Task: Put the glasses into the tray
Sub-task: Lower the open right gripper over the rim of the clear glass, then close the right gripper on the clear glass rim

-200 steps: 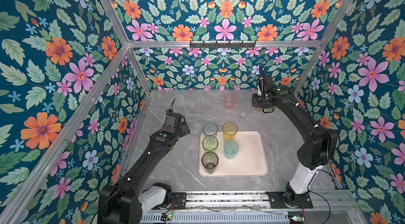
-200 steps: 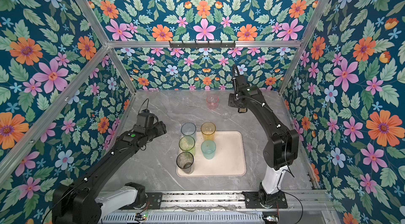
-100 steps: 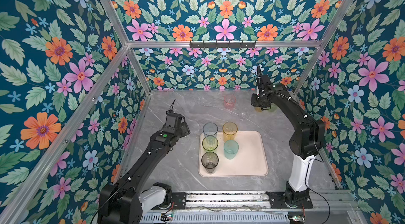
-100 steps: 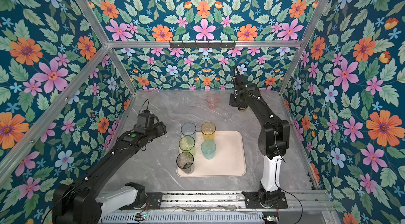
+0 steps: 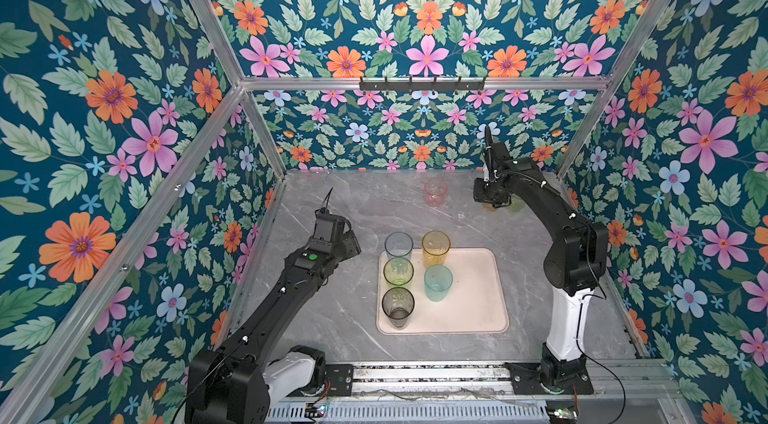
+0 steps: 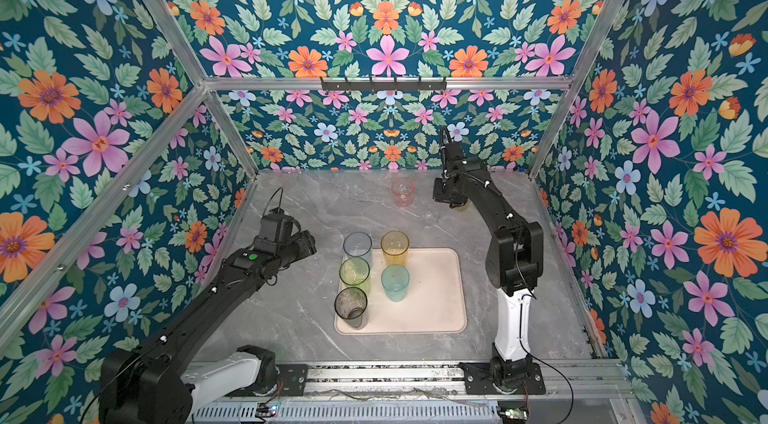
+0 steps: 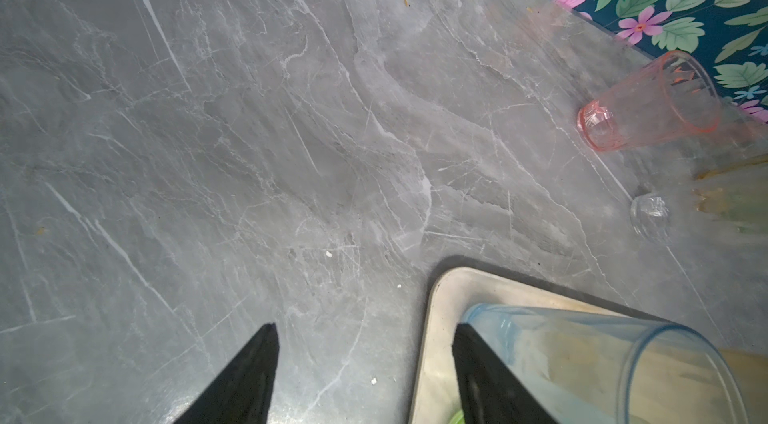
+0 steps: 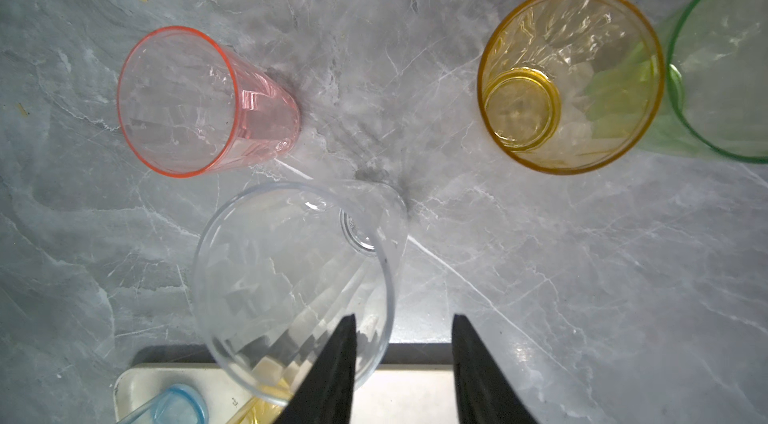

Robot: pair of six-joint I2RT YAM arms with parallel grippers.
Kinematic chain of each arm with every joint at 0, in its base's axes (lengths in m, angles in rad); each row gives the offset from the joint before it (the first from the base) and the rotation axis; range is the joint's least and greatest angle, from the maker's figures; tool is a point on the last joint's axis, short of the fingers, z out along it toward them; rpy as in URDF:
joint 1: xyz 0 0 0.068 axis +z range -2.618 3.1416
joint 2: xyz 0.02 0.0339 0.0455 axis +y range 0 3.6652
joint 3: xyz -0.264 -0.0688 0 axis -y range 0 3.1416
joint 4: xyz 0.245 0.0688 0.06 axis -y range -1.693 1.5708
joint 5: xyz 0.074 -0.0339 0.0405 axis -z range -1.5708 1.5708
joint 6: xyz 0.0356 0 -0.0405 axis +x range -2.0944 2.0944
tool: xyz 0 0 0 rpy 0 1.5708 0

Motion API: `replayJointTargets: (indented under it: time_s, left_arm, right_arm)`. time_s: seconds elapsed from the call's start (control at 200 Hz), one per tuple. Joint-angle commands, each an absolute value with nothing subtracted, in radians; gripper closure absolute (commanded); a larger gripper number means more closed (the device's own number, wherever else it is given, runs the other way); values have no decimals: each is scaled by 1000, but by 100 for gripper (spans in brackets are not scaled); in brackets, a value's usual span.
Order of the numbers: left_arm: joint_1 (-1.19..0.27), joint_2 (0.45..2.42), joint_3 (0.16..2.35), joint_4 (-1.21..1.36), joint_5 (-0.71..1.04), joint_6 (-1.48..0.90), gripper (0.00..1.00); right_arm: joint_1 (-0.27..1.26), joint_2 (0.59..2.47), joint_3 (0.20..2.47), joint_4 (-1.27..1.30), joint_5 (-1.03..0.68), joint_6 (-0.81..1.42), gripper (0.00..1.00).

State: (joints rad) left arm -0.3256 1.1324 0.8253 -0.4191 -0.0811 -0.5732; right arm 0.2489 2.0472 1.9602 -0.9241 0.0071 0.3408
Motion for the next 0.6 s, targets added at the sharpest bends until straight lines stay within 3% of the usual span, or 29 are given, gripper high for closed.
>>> replayJointTargets:
  time_s: [0.0,0.595]
  left_arm:
    - [-324,1130,824,-412,-88,-568,30]
    - [-324,1143,835,-411,-81,-564,31]
  right_arm:
    - [249,2053,1970,-952,0,342,60]
    - [250,2106,2000,-963,-23,345,64]
